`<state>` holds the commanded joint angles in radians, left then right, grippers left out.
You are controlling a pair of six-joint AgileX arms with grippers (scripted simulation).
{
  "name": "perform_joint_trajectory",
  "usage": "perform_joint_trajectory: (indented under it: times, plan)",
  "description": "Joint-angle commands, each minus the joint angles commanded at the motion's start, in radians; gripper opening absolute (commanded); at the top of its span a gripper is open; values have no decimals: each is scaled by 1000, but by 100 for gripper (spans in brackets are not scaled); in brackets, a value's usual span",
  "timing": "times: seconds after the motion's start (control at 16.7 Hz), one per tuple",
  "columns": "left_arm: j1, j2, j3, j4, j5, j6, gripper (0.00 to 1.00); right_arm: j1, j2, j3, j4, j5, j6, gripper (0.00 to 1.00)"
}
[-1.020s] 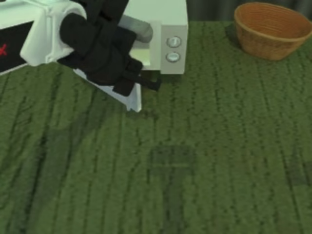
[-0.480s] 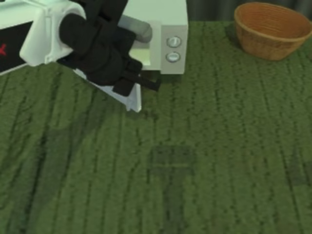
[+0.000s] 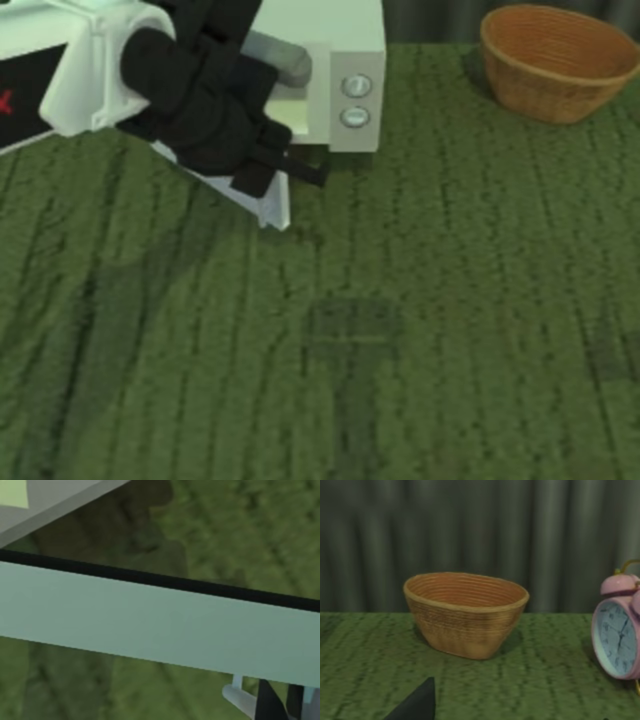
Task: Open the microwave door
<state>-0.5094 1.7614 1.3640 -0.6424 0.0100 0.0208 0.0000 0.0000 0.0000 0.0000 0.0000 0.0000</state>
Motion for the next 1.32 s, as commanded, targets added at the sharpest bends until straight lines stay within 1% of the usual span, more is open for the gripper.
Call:
perform_joint_trajectory:
  times: [0.3,0.42,0.96,1.32]
  plan:
    - [0,0,0,0,0,0,0,0,0,0,0,0,0,100]
    - [-3,1,-4,1,8,0,0,0,0,0,0,0,0,100]
    - [54,-65,-76,1,88,151,0,0,0,0,0,0,0,100]
    - [54,-66,-76,1,89,153,0,0,0,0,0,0,0,100]
